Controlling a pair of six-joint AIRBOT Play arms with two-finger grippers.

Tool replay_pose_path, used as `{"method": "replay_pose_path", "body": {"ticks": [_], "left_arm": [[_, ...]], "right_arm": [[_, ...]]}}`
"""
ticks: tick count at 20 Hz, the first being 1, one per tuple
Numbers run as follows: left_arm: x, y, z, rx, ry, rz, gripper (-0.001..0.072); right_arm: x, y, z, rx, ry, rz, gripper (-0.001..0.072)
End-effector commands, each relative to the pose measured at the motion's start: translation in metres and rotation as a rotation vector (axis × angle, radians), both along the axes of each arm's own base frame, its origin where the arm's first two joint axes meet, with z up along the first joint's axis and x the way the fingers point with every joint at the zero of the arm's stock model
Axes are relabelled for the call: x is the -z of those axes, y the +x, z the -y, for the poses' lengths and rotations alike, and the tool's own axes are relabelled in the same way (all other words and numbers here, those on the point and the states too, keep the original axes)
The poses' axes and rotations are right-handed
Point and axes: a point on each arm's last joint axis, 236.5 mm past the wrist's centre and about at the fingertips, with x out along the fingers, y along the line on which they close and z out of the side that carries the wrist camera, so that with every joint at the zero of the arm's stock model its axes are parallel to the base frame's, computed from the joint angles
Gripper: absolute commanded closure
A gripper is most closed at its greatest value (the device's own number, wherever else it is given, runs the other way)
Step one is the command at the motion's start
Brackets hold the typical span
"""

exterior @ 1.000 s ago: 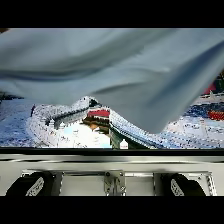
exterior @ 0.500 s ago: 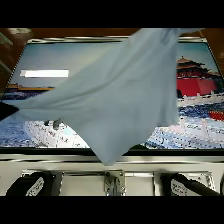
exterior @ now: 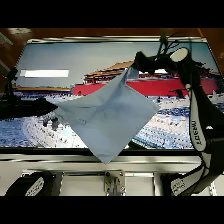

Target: Fold the shirts.

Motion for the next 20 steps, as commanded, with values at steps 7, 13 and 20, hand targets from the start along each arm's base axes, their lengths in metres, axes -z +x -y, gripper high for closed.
{"method": "replay_pose_path", "body": {"ticks": [7,13,20], "left_arm": [[0.025,0.018,0.000,-0.033,-0.028,0.004,0.0671],[0.028,0.009,0.003,0.030,-0.003,0.000,0.0671],[0.029,0.008,0.004,0.034,-0.004,-0.005,0.0671]], "right_arm": [[0.006,-0.073,0.098,-0.111,-0.221,-0.206,0.0071],[0.062,-0.218,0.177,-0.020,-0.299,-0.581,0.0106],[0.189,-0.322,0.061,0.076,0.010,-0.723,0.0079]]}}
